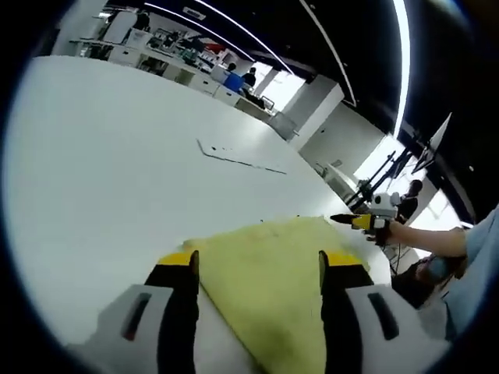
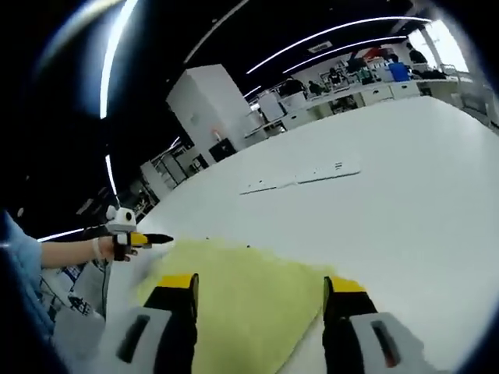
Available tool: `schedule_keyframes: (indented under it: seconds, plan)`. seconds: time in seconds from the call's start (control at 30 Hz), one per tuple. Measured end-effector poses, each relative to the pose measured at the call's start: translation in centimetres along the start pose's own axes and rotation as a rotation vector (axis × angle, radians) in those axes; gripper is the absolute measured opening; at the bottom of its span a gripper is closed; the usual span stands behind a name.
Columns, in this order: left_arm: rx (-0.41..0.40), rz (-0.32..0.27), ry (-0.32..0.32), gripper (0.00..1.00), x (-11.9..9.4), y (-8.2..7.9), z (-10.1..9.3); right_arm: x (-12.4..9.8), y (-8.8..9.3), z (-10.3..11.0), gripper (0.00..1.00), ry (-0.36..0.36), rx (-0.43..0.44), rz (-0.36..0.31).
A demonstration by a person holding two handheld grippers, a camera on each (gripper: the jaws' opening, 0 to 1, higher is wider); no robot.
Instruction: Fold the garment on the visible template until the final outline fits inside the template.
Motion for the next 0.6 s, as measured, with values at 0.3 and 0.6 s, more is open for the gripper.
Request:
schedule_keyframes:
  seconds: [0.3, 0.6]
  plan:
    - [0.116, 0.061, 0.024, 0.92, -2.5, 1.9, -2.2, -2.3, 0.4, 1.4, 1.00, -0.008, -0.103, -0.019]
    - [0.130, 0.054, 0.017, 0.99, -5.4, 2.6, -3.5, -4.0, 0.5, 2.0, 1.00, 0.007, -0.153, -0.003]
Point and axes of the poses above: the point that each gripper's makers call its tool centre point, and the gripper's own axes: x roughly forward along the fingers, z roughly to its left, y roughly out of its underside, the point moved 1 cm from there along -x, roughly backward along the fingers, and after that the axes turned 7 degrees about -z, right-handed, at the moved point
